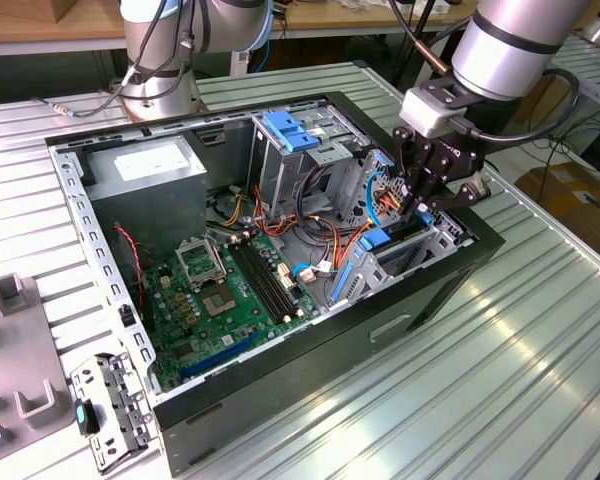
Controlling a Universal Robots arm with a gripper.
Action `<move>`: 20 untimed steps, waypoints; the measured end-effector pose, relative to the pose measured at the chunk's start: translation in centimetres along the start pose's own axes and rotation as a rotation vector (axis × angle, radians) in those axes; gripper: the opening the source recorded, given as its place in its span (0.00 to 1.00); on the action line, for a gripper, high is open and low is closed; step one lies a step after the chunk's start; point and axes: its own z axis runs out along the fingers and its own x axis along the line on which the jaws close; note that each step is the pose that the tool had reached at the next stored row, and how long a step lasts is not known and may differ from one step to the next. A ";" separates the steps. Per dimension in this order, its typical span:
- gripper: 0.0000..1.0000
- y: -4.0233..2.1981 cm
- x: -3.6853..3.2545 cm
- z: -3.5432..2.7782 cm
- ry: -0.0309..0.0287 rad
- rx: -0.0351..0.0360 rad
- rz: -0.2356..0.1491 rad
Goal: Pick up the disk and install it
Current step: 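Insert the first disk wire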
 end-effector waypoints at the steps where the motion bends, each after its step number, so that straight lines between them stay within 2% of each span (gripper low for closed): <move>1: 0.16 -0.10 0.01 0.04 0.0000 0.0000 0.000; 3: 0.16 -0.29 0.01 0.19 0.0002 -0.0001 0.000; 7: 0.16 -0.30 0.02 0.52 -0.0017 0.0000 0.000; 10: 0.16 -0.29 0.01 0.89 -0.0009 -0.0005 0.000; 16: 0.18 -0.30 -0.05 1.14 -0.0047 -0.0002 0.000; 17: 0.24 -0.30 -0.06 0.95 -0.0023 -0.0003 0.000; 20: 0.24 -0.31 -0.10 0.30 -0.0023 0.0001 0.000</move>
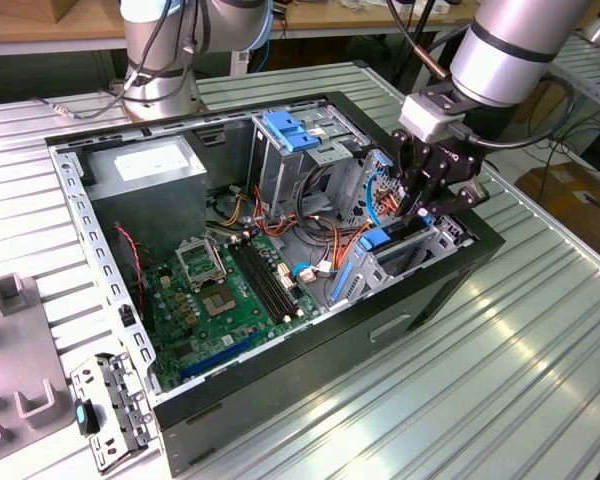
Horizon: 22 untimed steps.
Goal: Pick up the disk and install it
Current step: 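Insert the first disk wire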
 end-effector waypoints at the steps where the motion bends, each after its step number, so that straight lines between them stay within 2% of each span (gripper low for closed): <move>1: 0.24 -0.01 -0.01 -0.22 0.0000 0.0002 0.000; 5: 0.24 -0.03 -0.07 -1.44 -0.0001 0.0021 0.000; 7: 0.24 -0.05 -0.08 -1.83 0.0000 0.0027 0.000; 10: 0.22 -0.05 -0.11 -1.84 0.0014 0.0029 0.000; 12: 0.11 -0.05 -0.11 -1.85 0.0034 0.0028 0.000; 22: 0.11 -0.05 -0.12 -1.85 0.0136 0.0026 0.000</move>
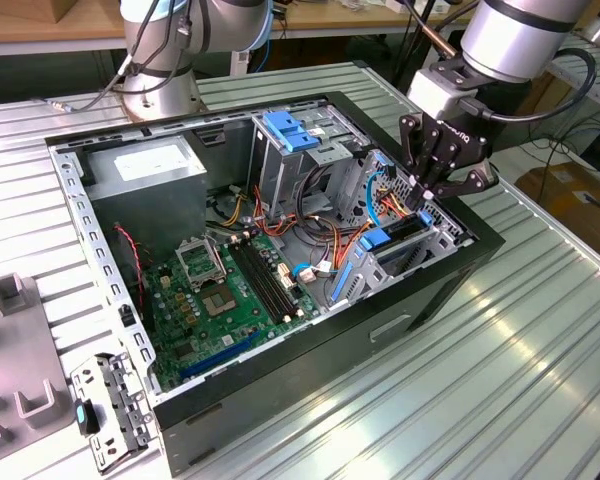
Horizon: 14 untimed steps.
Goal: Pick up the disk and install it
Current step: 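Insert the first disk wire, then insert the second disk wire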
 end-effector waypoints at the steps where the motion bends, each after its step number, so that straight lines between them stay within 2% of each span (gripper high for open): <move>1: 0.11 0.00 0.00 0.00 0.0010 0.0000 0.000; 13: 0.11 0.00 0.00 0.00 0.0147 -0.0003 0.000; 14: 0.11 0.01 0.00 -0.01 0.0200 -0.0004 0.000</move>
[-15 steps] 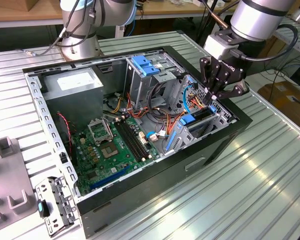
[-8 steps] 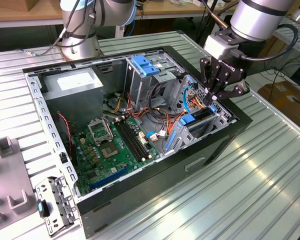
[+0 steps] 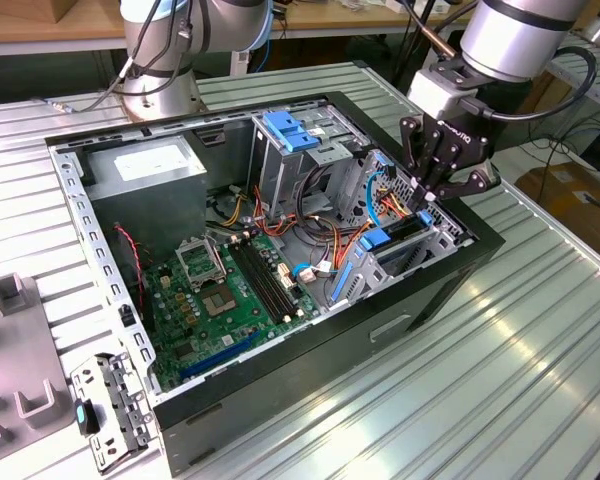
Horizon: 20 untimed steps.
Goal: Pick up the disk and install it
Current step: 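Insert the second disk wire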
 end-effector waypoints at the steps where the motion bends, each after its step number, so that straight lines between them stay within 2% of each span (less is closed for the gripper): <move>1: 0.11 0.04 0.00 0.00 0.0000 0.0000 0.000; 6: 0.11 0.30 -0.01 0.00 0.0000 0.0000 0.000; 13: 0.11 0.33 -0.01 0.00 -0.0001 0.0000 0.000; 20: 0.11 0.97 -0.02 -0.01 -0.0001 0.0000 0.000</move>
